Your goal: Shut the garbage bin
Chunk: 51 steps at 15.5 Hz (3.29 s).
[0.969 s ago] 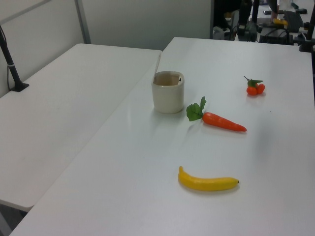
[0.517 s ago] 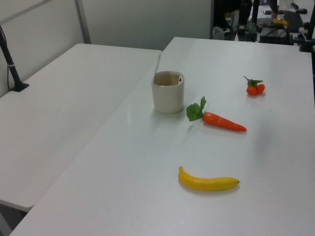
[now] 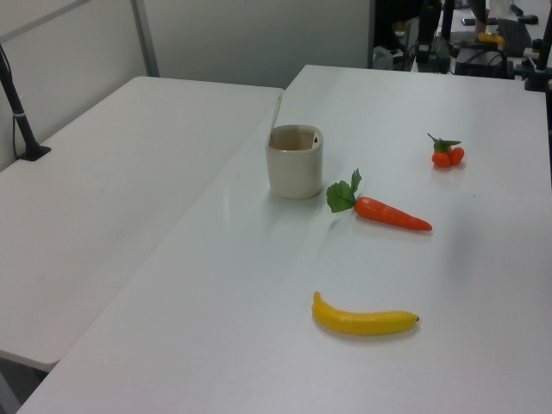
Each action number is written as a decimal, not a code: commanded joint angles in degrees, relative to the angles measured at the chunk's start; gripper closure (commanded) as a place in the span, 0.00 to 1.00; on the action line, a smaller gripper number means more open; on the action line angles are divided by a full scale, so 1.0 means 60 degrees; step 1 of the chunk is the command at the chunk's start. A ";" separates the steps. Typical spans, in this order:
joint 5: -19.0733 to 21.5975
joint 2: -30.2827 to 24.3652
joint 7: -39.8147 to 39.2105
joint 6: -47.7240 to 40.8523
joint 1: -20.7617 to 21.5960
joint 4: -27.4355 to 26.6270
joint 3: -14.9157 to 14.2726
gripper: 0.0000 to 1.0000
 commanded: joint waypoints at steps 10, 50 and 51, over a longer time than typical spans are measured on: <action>0.0101 -0.0081 -0.0113 0.0206 0.0032 -0.0162 -0.0081 0.00; 0.1082 0.1806 0.0749 0.4113 -0.0159 0.0978 -0.0008 1.00; 0.1082 0.2099 0.0984 0.4363 -0.0159 0.1328 -0.0008 1.00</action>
